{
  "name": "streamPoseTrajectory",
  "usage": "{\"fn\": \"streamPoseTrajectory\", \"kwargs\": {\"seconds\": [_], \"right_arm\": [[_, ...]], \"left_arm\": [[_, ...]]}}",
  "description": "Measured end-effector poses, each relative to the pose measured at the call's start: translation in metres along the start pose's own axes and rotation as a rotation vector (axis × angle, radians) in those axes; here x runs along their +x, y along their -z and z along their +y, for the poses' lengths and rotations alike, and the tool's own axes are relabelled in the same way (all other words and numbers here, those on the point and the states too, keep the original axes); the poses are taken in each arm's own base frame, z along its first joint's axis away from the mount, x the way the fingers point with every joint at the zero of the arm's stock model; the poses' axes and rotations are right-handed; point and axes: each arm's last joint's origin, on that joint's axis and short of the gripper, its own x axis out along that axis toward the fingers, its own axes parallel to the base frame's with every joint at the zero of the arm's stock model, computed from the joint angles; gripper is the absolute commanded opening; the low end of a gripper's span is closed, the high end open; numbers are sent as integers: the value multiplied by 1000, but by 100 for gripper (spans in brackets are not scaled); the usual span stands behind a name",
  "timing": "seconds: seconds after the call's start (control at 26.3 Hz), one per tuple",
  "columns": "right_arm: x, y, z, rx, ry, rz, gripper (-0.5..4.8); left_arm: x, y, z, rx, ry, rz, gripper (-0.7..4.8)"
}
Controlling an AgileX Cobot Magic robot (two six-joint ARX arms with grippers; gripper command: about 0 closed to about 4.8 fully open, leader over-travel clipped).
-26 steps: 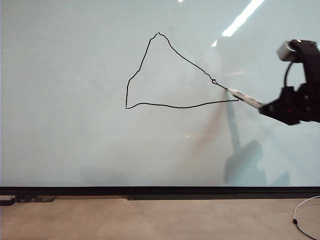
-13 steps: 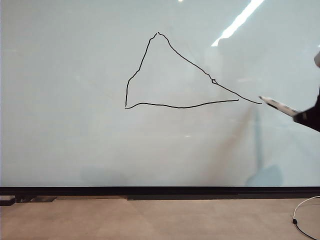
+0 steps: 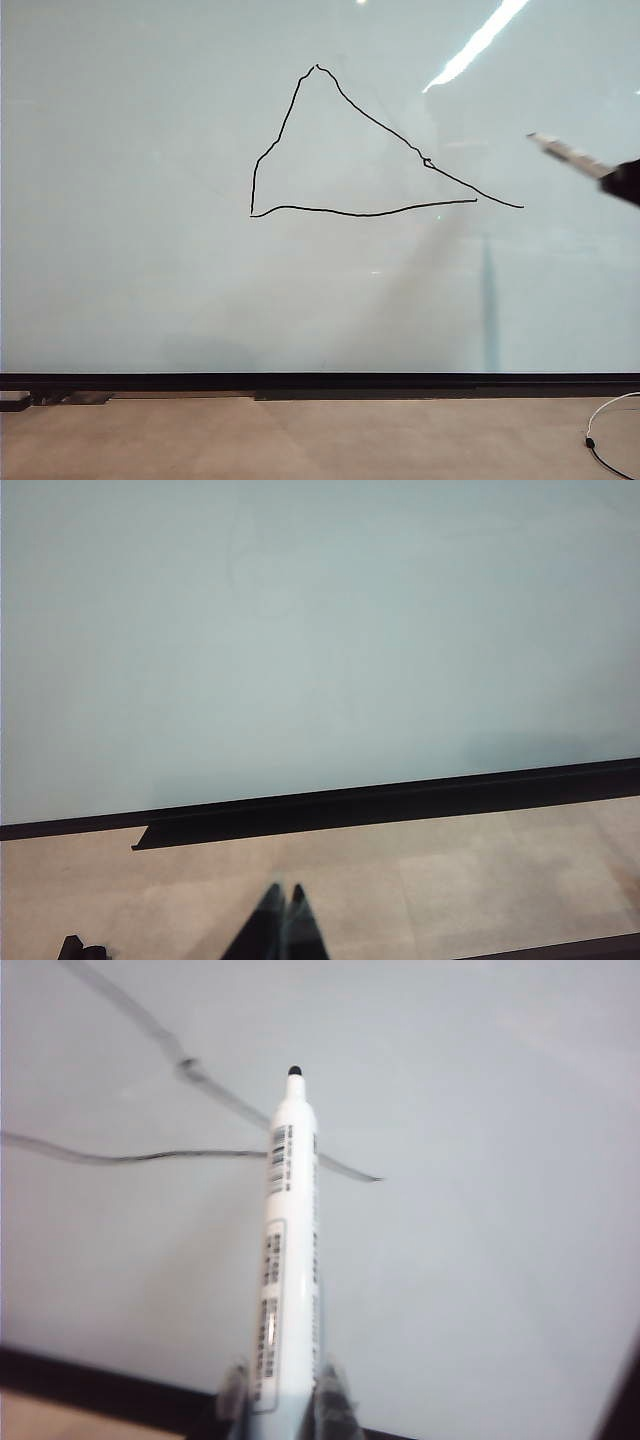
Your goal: Pick up the pen on the shelf to the right of the whiteboard and draw a triangle.
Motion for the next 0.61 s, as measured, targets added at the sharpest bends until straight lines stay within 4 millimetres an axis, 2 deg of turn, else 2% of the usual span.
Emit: {"fn": "streamPoseTrajectory", "kwargs": {"seconds": [0.15, 0.61], "right_arm": [[-6, -11, -1, 27, 6, -56, -5], [-28, -22, -5, -58, 75, 17, -5]], "left_arm": [[0, 0, 0, 0, 0, 0, -5], [0, 0, 0, 0, 0, 0, -5]]}}
